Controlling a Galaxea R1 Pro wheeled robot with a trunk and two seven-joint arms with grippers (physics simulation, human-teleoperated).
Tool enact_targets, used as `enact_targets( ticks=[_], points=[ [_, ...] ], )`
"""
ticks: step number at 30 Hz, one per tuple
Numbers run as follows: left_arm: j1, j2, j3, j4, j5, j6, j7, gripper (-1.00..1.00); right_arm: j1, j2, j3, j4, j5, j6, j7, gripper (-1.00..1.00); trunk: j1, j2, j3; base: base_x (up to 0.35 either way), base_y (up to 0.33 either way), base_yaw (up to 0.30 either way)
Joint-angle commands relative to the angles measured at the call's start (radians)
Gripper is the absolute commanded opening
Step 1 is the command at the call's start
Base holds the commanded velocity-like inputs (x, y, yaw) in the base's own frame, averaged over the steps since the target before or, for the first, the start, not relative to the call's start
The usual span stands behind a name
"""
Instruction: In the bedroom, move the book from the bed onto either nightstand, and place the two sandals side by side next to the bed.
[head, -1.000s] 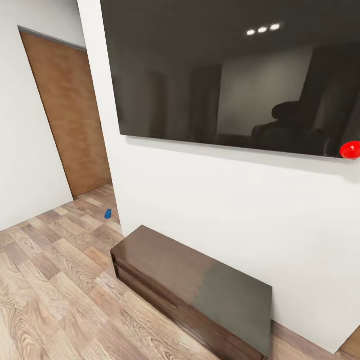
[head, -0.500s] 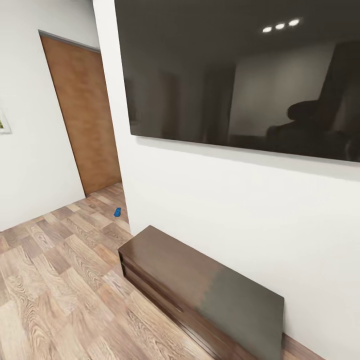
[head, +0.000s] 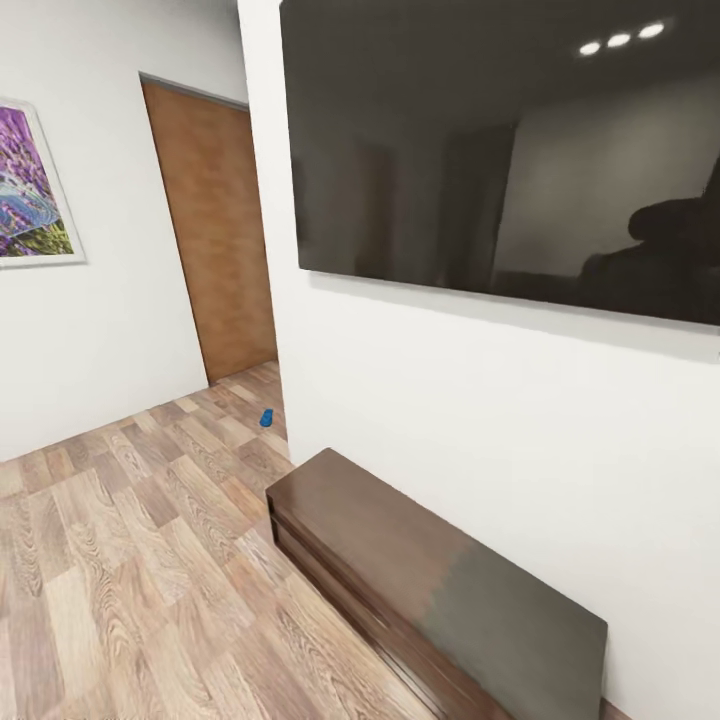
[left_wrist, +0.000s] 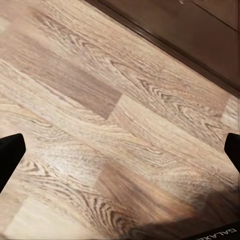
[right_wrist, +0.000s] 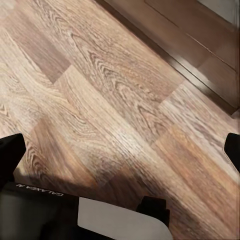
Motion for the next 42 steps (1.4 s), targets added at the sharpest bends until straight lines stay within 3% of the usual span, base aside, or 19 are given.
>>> enact_targets(
  ticks=[1,21,42],
  points=[
    [0.0,0.0,0.001,0.0,-0.004,-0.004,-0.003,1.0,0.0,0.0,-0.002,0.001,-0.005,0.0,0.006,1.0,0.0,0.0,-0.001,0.0,-0.223,0.032],
    [0.0,0.0,0.001,0.0,-0.004,-0.004,-0.003,1.0,0.0,0.001,-0.002,0.001,-0.005,0.0,0.006,1.0,0.0,0.0,-0.001,0.0,-0.204,0.017],
    [0.0,0.0,0.001,0.0,-0.004,-0.004,-0.003,1.0,0.0,0.002,-0.003,0.001,-0.005,0.0,0.006,1.0,0.0,0.0,-0.001,0.0,-0.006,0.258]
  ],
)
